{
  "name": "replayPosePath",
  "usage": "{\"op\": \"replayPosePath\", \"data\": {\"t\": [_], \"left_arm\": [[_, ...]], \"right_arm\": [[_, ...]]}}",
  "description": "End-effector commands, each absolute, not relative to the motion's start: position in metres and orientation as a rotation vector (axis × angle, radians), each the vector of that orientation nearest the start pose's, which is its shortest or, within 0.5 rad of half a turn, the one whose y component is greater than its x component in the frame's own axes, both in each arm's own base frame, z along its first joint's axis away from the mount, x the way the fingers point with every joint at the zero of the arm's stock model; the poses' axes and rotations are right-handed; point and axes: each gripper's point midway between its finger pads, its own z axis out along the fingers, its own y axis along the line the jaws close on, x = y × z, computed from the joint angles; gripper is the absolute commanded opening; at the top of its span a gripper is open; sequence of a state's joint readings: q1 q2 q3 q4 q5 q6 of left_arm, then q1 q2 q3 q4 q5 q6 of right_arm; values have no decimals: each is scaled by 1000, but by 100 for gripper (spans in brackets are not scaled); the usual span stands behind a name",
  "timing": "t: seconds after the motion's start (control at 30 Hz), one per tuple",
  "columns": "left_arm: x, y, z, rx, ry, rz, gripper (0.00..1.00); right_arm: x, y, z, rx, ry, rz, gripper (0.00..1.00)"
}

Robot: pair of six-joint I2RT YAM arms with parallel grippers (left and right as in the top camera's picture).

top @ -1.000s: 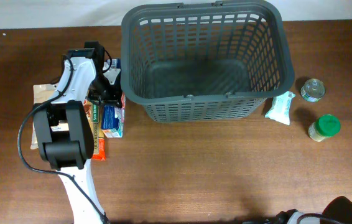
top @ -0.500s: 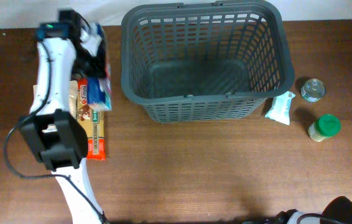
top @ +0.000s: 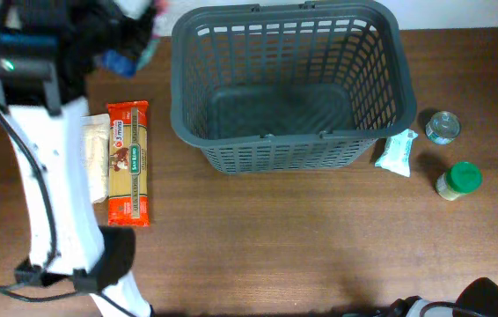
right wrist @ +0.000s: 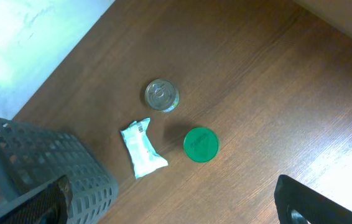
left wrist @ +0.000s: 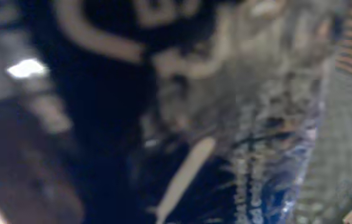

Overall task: Pack container
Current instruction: 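Carry the blue box into the basket and release it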

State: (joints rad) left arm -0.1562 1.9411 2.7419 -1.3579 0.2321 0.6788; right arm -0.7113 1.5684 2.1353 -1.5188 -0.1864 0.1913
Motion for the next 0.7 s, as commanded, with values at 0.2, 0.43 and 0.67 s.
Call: {"op": "replayPosePath", "data": {"t": [0.2, 0.43, 0.67], "left_arm": [[422, -232, 408, 1547, 1577, 166, 2], [464, -251, 313, 1677, 1765, 297, 2], [473, -279, 243, 1805, 1826, 242, 2]], "right_arm": [[275, -194, 362, 1030, 2276, 38, 99], [275, -194, 362, 1030, 2276, 38, 99], [275, -194, 362, 1030, 2276, 38, 99]]}}
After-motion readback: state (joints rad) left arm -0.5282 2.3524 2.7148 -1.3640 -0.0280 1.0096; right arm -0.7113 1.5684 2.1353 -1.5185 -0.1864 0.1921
